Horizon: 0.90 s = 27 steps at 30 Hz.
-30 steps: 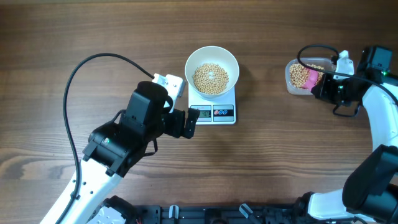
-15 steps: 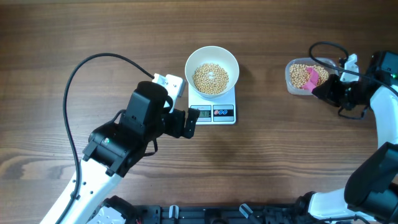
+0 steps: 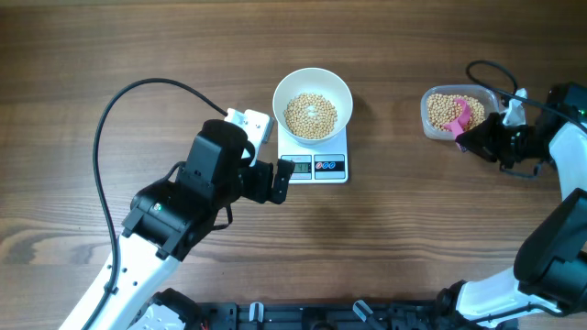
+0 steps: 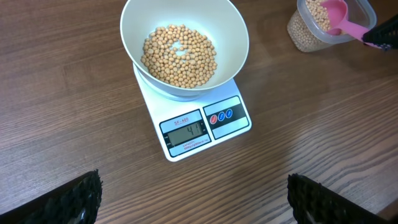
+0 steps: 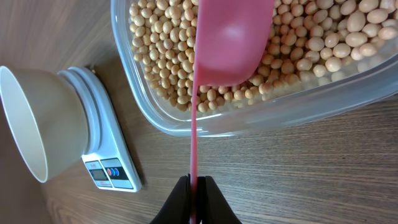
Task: Scoop item into bowl and weigh 150g on scale
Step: 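Dip the scoop into the soybeans and scoop a second load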
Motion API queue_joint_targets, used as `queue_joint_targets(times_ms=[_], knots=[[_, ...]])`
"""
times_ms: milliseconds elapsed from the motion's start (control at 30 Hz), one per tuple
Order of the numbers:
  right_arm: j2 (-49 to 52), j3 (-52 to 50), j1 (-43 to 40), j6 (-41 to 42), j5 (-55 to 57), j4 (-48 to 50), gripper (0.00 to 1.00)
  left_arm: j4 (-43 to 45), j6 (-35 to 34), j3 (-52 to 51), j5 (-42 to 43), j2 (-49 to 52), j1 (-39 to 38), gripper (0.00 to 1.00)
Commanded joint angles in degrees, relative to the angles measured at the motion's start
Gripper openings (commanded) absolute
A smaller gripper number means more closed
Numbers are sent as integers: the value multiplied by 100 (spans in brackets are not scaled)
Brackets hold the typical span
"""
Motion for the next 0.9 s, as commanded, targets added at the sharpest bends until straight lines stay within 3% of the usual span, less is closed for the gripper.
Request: queue_joint_targets(times_ms=[0,867], knots=[[105,-22,-55,59,-356,35,4,15,-52,31,66,22,22,100],[92,-17,-667,-79,-807,-461,4,15,-55,31,66,24,22,100]])
